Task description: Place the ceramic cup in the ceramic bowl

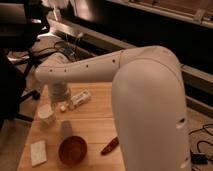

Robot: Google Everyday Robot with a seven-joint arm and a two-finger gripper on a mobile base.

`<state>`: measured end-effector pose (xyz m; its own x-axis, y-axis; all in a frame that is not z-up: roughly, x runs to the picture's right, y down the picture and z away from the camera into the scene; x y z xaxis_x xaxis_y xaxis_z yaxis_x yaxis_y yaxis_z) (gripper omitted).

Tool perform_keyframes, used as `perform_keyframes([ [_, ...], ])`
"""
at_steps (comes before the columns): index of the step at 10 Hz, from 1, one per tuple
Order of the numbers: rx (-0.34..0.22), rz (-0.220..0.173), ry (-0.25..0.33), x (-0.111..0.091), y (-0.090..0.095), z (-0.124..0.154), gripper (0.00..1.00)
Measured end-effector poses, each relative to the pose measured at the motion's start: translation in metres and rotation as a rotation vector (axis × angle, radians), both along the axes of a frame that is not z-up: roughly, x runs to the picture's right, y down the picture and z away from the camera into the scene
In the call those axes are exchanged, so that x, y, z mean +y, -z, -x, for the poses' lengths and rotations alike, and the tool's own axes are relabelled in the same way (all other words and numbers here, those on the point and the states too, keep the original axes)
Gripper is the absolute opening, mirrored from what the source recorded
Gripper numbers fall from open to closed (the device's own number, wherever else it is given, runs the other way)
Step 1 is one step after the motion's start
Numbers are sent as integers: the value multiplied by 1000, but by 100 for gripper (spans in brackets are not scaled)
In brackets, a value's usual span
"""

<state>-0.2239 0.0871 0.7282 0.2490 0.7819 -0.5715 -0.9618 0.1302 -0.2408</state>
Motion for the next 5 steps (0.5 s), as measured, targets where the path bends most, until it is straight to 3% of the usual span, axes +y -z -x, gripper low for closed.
perform_keyframes([
  [5, -101, -22, 43, 4, -26, 58, 65],
])
